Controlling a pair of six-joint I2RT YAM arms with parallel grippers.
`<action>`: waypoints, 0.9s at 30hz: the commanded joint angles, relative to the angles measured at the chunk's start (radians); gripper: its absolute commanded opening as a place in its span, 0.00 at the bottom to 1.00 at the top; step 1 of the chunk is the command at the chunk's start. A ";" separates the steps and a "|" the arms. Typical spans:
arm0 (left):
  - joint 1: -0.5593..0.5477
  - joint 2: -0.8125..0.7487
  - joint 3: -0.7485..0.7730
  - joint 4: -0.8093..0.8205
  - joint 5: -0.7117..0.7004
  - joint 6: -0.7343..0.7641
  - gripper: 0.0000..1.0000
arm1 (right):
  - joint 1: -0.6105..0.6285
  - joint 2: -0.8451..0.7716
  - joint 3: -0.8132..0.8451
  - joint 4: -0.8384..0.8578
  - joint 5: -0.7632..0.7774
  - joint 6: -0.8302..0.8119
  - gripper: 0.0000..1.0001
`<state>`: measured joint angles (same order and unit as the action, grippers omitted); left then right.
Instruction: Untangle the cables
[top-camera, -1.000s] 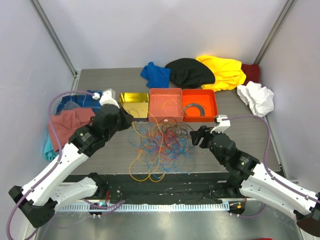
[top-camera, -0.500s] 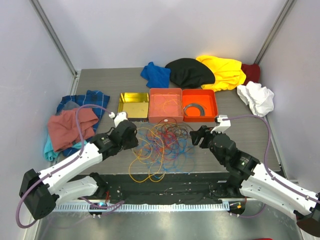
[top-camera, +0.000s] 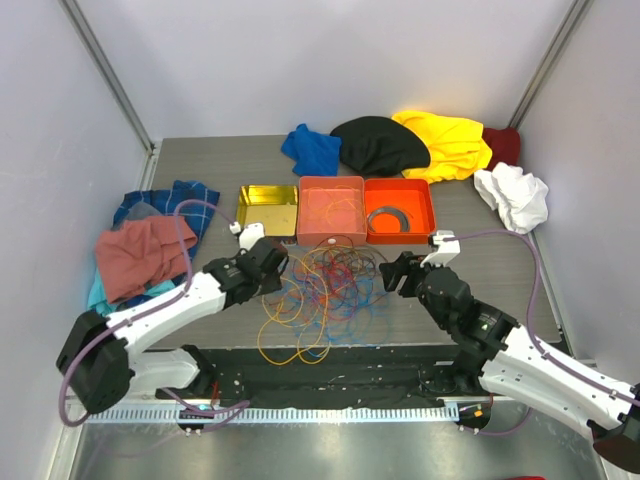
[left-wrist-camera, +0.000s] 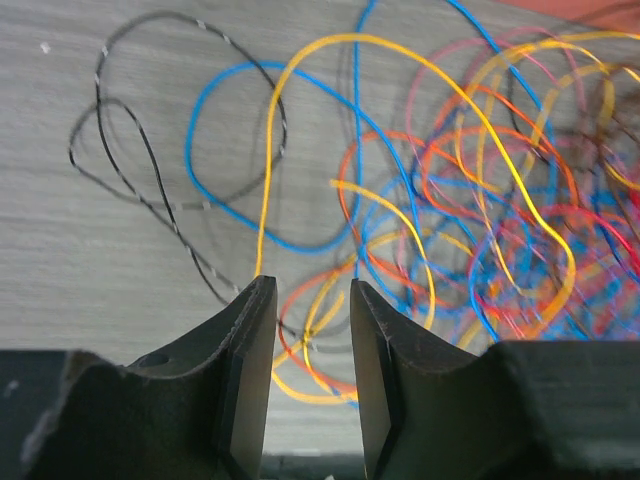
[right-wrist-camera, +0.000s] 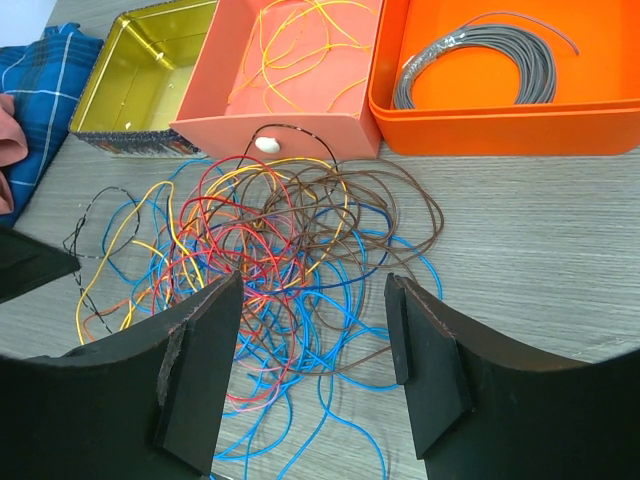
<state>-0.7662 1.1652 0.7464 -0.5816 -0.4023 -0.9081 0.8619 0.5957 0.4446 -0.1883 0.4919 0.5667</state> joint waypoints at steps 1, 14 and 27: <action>0.024 0.131 0.097 0.075 -0.130 0.081 0.40 | 0.005 0.015 0.006 0.041 0.005 -0.007 0.67; 0.054 0.288 0.145 0.089 -0.122 0.069 0.40 | 0.003 -0.013 0.026 -0.007 0.037 -0.041 0.67; 0.088 0.272 0.070 0.091 -0.112 0.041 0.40 | 0.005 0.009 0.016 0.009 0.023 -0.030 0.67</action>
<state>-0.6853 1.4307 0.8310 -0.5205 -0.4969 -0.8455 0.8619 0.6159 0.4435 -0.2070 0.5014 0.5358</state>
